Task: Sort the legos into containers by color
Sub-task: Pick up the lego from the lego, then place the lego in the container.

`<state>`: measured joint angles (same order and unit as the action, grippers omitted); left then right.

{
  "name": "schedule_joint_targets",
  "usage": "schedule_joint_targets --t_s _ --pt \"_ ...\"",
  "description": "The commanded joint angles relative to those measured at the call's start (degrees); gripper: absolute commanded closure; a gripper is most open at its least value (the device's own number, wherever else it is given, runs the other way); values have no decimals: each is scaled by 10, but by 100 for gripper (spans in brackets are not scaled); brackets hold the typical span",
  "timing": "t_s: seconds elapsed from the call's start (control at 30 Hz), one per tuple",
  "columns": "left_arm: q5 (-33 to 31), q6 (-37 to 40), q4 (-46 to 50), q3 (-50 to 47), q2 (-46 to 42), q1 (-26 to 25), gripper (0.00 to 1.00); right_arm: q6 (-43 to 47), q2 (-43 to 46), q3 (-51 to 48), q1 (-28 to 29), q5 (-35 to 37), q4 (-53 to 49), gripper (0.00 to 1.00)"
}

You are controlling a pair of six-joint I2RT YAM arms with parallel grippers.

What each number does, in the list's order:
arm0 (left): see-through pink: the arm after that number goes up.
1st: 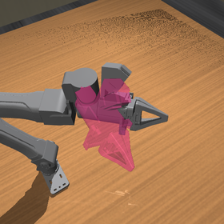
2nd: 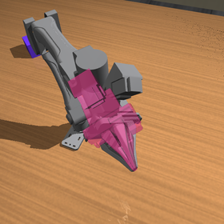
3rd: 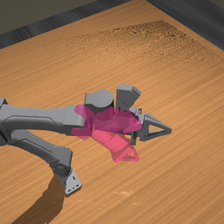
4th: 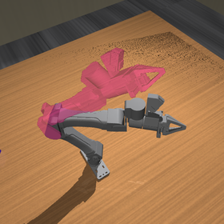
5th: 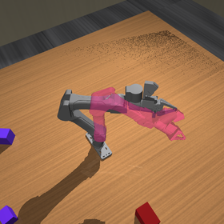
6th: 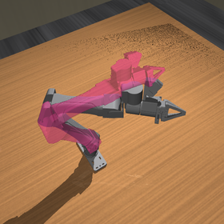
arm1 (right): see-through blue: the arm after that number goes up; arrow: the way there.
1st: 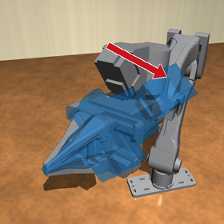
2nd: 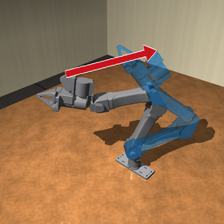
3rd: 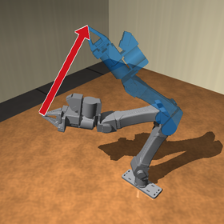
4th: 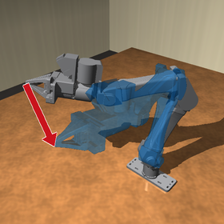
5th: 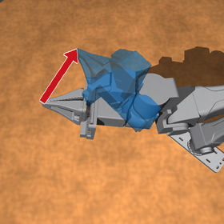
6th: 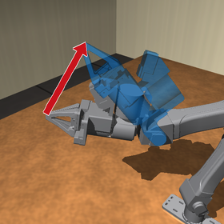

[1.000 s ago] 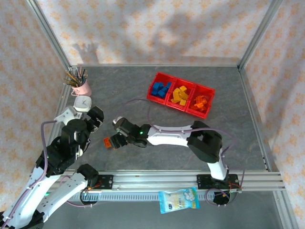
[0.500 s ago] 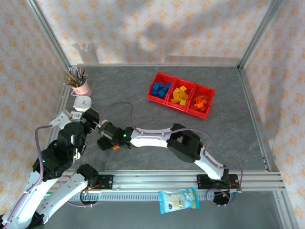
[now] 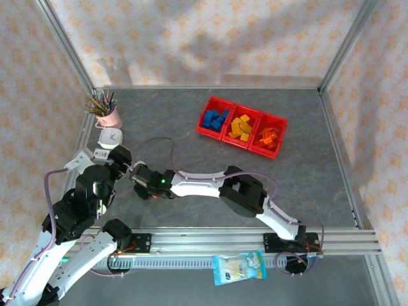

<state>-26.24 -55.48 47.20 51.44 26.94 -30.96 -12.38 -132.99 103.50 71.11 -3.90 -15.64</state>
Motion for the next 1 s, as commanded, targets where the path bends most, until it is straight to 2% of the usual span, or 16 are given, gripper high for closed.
schedule_joint_targets --t_s 0.0,0.2,0.43,0.6,0.7,0.87,0.97 --pt "-8 2 8 -4 -5 3 1 -1 21 -2 4 31 -23 69" --pt "12 10 -15 -6 11 4 1 -18 76 -48 -8 29 -14 71" --pt "38 24 -54 -11 37 3 1 -65 184 -188 -61 -12 43 71" --pt "81 40 -106 -24 68 3 1 -86 269 -282 -105 10 46 71" --pt "126 57 -158 -39 95 3 1 -109 349 -346 -167 36 36 71" --pt "201 81 -256 -57 162 4 1 -120 467 -421 -326 93 -14 71" --pt "247 96 -318 -67 208 3 1 -104 498 -435 -426 115 -22 71"
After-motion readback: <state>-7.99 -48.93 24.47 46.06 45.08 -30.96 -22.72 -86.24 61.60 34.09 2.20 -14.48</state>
